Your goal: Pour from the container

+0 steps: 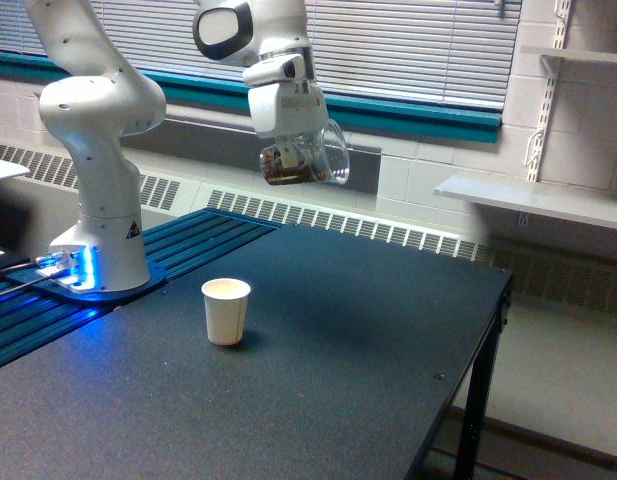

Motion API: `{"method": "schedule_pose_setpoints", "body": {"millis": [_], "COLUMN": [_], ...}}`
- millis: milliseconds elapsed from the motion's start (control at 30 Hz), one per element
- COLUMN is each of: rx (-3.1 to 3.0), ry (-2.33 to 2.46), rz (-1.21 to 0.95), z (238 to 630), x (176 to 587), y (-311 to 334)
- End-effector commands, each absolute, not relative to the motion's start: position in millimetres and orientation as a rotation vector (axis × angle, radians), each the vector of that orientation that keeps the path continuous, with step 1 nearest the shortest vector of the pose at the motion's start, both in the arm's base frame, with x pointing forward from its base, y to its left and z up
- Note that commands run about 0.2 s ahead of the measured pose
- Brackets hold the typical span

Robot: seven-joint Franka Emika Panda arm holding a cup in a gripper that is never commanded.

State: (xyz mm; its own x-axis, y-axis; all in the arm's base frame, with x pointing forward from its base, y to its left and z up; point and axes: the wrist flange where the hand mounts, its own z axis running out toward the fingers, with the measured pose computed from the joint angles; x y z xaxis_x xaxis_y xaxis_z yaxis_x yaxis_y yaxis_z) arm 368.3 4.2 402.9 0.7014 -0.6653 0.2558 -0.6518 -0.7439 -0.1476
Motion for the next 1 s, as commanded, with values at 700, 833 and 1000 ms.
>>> {"method": "schedule_pose_setpoints", "body": {"millis": [700,833,1000], "rx": [-2.858,-2.851,-2.846], "ry": [1.172,1.190,1.220], "rz": [-0.374,-0.360,-0.347], "z": [389,384,377], "x": [341,335,328], "y": [7,5,1]}}
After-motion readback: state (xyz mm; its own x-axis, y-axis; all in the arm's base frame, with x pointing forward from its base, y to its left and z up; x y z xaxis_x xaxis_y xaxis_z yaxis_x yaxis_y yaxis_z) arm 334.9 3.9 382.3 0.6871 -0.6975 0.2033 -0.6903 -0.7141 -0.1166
